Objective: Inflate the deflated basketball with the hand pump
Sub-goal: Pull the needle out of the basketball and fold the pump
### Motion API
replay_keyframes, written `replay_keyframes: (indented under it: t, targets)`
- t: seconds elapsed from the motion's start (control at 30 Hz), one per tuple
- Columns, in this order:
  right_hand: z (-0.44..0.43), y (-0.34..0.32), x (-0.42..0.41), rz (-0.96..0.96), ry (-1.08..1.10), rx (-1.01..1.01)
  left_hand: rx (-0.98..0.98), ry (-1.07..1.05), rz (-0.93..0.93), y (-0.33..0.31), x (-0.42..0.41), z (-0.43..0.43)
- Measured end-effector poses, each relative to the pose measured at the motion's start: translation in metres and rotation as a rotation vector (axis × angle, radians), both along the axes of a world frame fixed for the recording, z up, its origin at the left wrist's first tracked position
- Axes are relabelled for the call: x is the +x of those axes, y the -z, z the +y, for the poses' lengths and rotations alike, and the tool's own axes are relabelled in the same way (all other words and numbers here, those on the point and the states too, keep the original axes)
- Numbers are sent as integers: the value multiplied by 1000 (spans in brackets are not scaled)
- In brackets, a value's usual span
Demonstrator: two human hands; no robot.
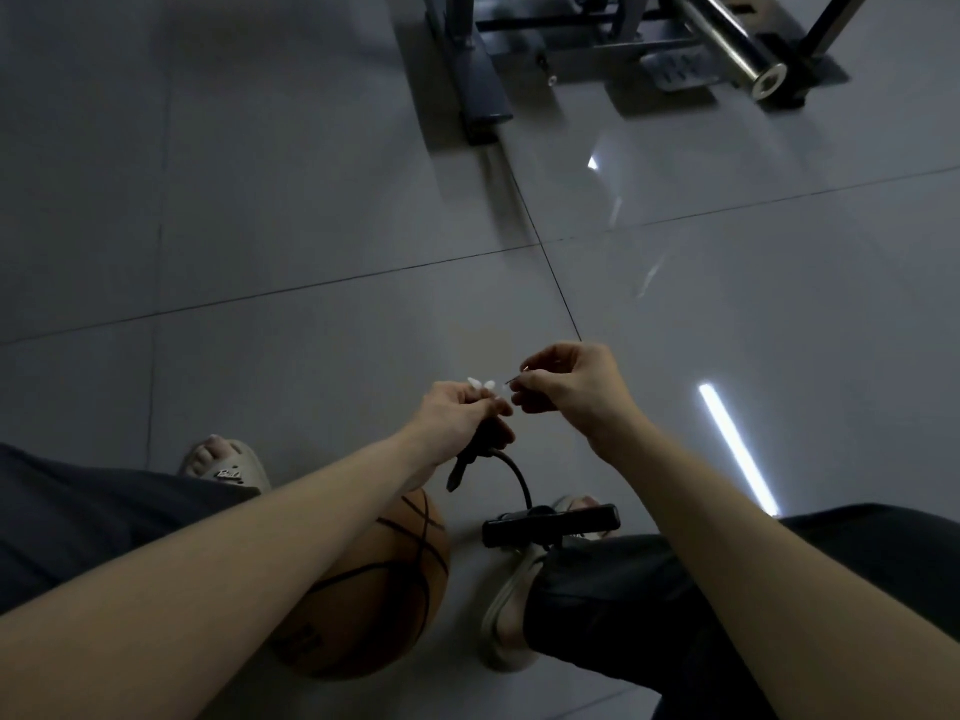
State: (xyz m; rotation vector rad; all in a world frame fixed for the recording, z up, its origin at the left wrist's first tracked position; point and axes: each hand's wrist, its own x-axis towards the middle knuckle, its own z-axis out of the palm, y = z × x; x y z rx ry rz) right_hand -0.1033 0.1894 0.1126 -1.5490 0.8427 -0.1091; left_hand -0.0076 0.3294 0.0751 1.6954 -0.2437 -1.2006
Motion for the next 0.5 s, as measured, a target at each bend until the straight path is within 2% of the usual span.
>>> replay_keyframes:
  t: [0.37, 0.43, 0.5]
  targets:
    - [1, 8, 1, 39, -53, -151, 2, 11, 10, -2, 1, 3]
    - [1, 12, 1, 52, -93, -255, -5, 7, 2, -2, 1, 4]
    - [3, 14, 1, 74, -180, -453, 3, 3, -28, -2, 0, 3]
